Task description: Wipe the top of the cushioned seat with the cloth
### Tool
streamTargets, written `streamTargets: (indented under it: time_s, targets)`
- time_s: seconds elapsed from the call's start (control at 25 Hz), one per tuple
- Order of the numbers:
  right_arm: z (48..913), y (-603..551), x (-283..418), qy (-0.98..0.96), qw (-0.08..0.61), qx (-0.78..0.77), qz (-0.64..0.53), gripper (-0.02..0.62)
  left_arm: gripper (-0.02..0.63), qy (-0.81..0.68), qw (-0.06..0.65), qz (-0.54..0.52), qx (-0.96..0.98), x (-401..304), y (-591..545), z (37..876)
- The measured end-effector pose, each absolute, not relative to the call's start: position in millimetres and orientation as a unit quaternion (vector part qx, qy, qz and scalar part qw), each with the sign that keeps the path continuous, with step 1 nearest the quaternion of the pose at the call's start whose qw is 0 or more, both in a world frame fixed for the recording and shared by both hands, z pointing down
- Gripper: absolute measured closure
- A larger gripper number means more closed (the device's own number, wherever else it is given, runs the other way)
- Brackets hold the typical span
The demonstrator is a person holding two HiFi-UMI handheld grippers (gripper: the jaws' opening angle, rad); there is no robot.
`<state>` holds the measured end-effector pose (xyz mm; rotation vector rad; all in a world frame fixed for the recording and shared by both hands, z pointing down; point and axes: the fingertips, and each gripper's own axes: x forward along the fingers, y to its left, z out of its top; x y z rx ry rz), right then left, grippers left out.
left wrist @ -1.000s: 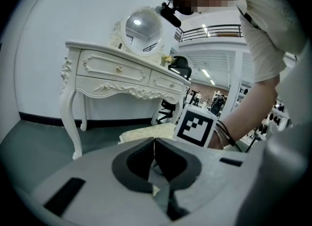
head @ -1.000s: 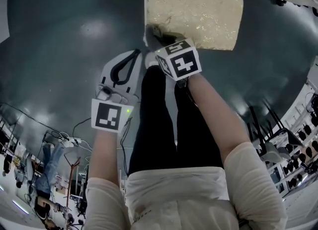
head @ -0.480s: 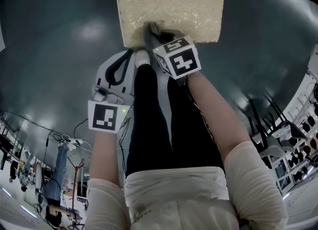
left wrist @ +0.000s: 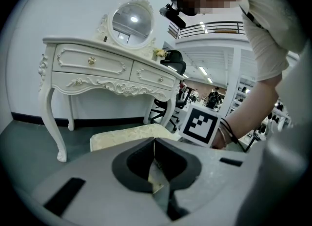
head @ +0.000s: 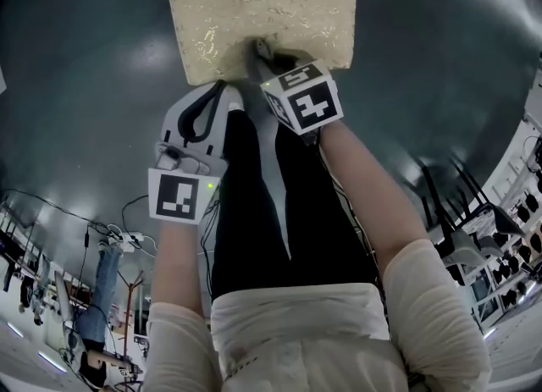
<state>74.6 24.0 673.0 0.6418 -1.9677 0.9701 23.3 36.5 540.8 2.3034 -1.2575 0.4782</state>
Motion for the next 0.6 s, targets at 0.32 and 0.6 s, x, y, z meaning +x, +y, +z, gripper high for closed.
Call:
streamTargets:
  time_s: [0.32, 0.6]
  targets:
    - [675, 14, 128, -0.777, 0.422, 0.267, 0.384, 0.565, 0.603, -0.451, 0.233, 0.178, 0.843, 63, 31, 541]
    - [677, 11, 166, -0.772, 0.425, 0.283, 0.380, 0.565, 0.603, -0.439, 0.226, 0.181, 0.851, 90, 29, 542]
